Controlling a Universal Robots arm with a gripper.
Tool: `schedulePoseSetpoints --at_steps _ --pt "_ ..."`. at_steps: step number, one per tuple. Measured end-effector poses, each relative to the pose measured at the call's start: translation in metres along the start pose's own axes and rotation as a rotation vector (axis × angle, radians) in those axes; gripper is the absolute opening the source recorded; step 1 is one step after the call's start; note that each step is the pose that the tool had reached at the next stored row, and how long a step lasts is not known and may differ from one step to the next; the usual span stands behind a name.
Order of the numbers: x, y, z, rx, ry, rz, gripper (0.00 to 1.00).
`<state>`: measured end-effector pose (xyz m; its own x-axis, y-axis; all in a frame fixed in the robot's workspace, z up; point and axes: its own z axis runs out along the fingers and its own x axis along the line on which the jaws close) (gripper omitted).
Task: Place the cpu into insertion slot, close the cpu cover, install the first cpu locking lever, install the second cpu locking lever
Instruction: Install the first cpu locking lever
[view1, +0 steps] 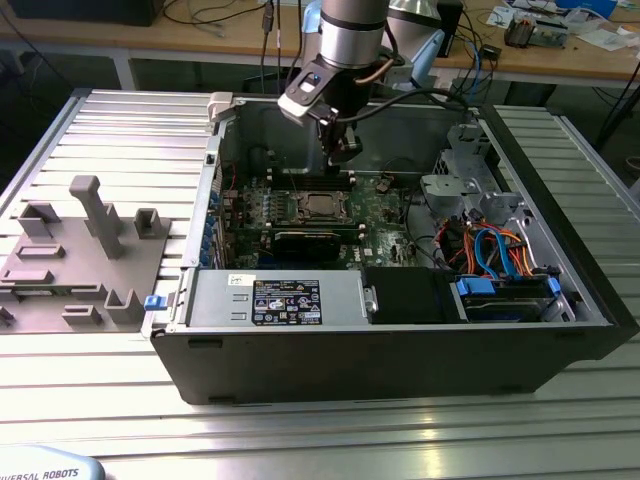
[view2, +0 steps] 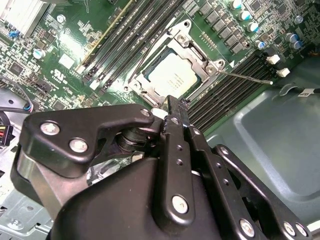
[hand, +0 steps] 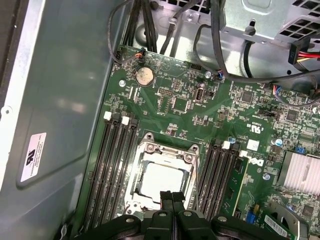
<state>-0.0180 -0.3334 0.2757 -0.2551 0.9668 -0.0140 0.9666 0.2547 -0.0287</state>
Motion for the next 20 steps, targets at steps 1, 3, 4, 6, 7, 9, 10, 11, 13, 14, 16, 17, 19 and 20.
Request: schedulePoseSetpoints --at_steps 1,3,4,6,7,9,10,11,13,14,16,17,19,20 --pt "0.0 0.0 0.0 0.0 -0.0001 -0.005 0.11" --pt "0.0 0.0 0.0 -0.0002 -0.0004 -0.016 0.11" --pt "0.0 0.0 0.0 -0.0003 -0.0006 -0.02 0.11" --pt "0.0 0.0 0.0 -0.0004 -0.0009 -0.028 0.11" --pt "0.0 0.0 0.0 -0.0004 -0.0009 -0.032 0.11" --pt "0.0 0.0 0.0 -0.0005 -0.0011 -0.037 0.11" --pt "0.0 0.0 0.0 -0.0006 -0.0011 -0.04 0.11" --pt "0.0 0.0 0.0 -0.0006 -0.0012 -0.043 0.11" --pt "0.0 0.0 0.0 -0.0007 -0.0015 -0.051 0.11" --pt "0.0 0.0 0.0 -0.0007 -0.0016 -0.055 0.11" --pt "0.0 0.0 0.0 -0.0009 -0.0018 -0.063 0.11" --pt "0.0 0.0 0.0 -0.0009 -0.0019 -0.065 0.11" --pt "0.0 0.0 0.0 -0.001 -0.002 -0.071 0.11" --pt "0.0 0.0 0.0 -0.001 -0.0021 -0.074 0.11"
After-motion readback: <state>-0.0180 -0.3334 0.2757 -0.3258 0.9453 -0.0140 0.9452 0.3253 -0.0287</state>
